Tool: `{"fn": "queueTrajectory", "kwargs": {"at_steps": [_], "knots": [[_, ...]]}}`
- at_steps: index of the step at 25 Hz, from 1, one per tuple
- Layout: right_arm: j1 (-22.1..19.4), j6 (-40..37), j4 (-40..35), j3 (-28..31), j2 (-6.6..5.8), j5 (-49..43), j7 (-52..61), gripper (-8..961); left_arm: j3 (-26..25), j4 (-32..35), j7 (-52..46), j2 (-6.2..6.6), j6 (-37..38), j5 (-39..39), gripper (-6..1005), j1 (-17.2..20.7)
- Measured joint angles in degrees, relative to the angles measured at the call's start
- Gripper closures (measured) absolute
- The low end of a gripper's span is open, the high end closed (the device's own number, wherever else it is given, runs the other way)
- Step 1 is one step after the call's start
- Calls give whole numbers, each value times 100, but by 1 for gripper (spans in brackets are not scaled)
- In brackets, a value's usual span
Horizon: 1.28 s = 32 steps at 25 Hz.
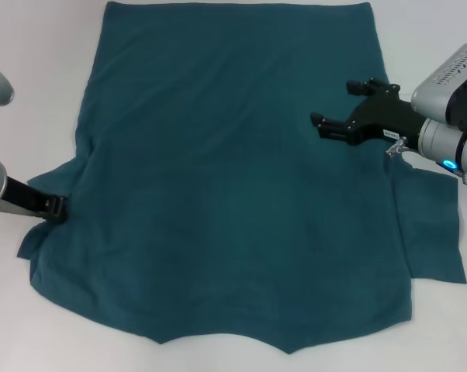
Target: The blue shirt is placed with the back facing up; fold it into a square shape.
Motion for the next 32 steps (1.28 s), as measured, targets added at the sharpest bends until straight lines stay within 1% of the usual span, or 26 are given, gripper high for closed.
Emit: {"fn": "queueTrajectory", "kwargs": {"at_steps": [2, 5, 8, 12, 24, 32], "knots": [[-5, -1, 0, 0, 0, 5, -9, 43, 113, -17, -5, -14, -2, -1, 916, -9], [-17, -4, 3, 0, 0, 11, -54, 43, 211, -3, -38, -25, -55, -1, 932, -8], [-35, -6, 16, 0, 0, 16, -69, 43, 184, 78, -64, -32, -85, -1, 947, 0], [-71, -7, 23, 0, 0, 20, -69, 43, 169, 211, -112, -33, -97, -2, 948, 38], [-79, -7, 47, 0, 0, 36, -68, 43, 207, 315, -136, -12, -107, 7, 943, 57], [-78, -7, 47, 0, 0, 69, -72, 44, 178, 677, -190, 101, -176, 14, 936, 243]]}}
